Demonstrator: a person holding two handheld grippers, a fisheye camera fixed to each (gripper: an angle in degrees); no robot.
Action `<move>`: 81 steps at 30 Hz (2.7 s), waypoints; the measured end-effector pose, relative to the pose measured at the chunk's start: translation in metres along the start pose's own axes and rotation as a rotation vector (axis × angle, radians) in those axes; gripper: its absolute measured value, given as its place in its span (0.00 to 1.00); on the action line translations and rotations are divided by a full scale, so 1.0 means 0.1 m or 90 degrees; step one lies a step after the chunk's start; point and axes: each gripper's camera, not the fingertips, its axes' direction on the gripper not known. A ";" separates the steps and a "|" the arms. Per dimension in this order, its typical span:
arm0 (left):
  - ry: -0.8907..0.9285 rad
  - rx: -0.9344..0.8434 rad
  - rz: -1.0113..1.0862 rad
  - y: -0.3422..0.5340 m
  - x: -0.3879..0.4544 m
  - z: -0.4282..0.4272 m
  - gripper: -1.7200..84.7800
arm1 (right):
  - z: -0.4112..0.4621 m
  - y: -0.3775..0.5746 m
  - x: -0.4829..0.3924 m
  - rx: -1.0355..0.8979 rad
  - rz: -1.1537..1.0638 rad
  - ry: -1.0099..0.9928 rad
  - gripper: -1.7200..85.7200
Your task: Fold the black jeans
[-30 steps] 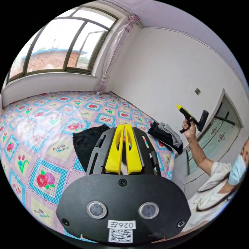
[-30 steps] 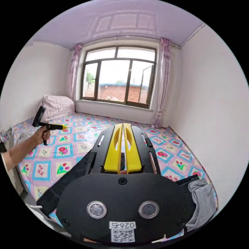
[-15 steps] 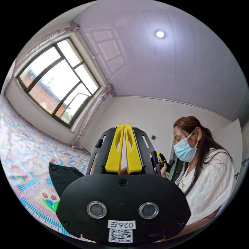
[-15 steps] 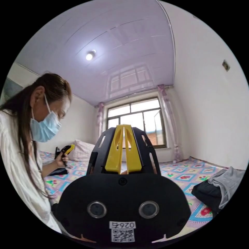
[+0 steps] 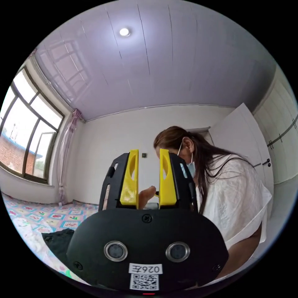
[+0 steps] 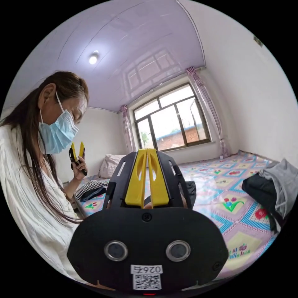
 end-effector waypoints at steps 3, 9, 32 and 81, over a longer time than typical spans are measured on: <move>-0.084 -0.148 -0.097 0.23 -0.40 0.13 0.02 | 0.11 0.27 0.34 -0.083 0.082 0.030 0.01; -0.319 -0.427 -0.364 1.21 -1.06 -0.18 0.05 | 0.48 1.25 0.82 -0.299 0.174 0.205 0.02; -0.349 -0.754 -0.630 2.49 -1.89 -0.84 0.02 | 0.69 2.43 1.91 -0.562 0.262 0.413 0.03; -0.211 -0.555 -0.782 1.21 -2.48 -1.43 0.01 | 0.89 4.09 -0.23 -0.672 0.044 0.026 0.07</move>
